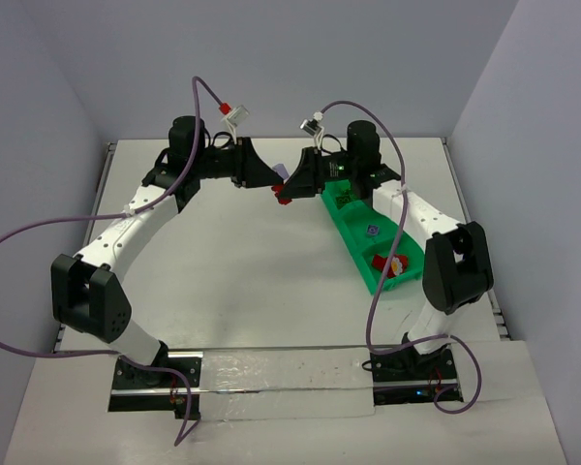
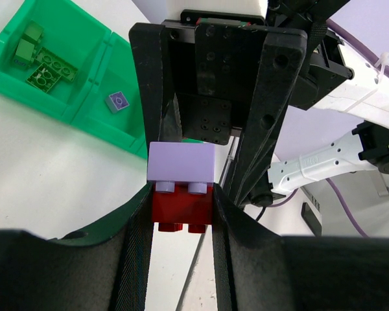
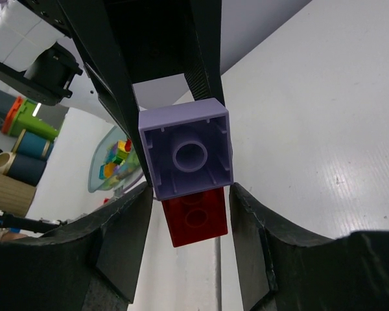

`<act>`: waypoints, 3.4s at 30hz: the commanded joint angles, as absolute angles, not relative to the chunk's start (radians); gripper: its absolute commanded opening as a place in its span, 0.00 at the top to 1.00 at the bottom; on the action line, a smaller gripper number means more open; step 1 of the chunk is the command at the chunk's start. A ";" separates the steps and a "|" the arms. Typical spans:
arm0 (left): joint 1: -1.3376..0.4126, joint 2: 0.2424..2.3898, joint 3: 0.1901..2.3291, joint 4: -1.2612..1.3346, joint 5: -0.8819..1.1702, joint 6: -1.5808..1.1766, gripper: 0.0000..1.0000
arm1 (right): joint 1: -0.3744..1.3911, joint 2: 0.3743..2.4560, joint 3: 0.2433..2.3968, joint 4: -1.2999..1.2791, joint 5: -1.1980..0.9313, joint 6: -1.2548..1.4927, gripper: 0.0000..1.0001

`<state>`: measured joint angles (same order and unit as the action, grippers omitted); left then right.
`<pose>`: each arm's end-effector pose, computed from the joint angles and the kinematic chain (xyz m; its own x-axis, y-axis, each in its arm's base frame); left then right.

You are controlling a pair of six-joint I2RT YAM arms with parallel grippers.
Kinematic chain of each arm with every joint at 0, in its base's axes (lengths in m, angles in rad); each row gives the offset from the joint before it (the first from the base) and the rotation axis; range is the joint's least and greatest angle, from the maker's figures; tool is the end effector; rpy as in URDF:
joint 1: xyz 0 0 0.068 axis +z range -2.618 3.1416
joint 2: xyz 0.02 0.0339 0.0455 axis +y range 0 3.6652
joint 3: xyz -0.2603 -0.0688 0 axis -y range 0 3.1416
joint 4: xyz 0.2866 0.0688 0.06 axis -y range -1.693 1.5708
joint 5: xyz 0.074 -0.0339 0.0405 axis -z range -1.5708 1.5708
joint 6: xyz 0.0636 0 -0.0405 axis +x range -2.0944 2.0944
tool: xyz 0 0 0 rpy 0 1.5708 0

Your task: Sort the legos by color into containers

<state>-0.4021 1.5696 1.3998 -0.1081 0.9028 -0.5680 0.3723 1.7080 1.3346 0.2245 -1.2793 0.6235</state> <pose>0.3682 -0.2108 0.3534 -0.7169 -0.0572 -0.6948 0.6542 0.2892 -0.6989 0.3836 0.2152 0.3090 -0.6884 -0.0887 -0.7199 -0.7205 -0.0309 0.6928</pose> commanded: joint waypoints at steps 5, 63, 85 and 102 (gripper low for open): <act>-0.408 1.562 1.445 -0.078 0.906 -0.551 1.00 | 0.378 1.739 1.325 0.266 -1.292 0.640 0.65; -0.416 1.692 1.519 -0.201 0.982 -0.529 0.99 | 0.368 1.703 1.450 -0.210 -1.250 0.293 1.00; -0.392 1.690 1.565 -0.127 0.657 -0.703 1.00 | 0.355 1.652 1.457 -0.718 -0.780 -0.096 1.00; -0.419 1.763 1.653 -0.289 0.554 -0.650 1.00 | 0.047 1.125 0.913 -0.507 0.233 0.473 1.00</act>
<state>-0.3805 1.7374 1.5951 -0.2235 0.5671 -0.7033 0.1117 1.2850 1.0251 -0.5647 -0.1185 0.2588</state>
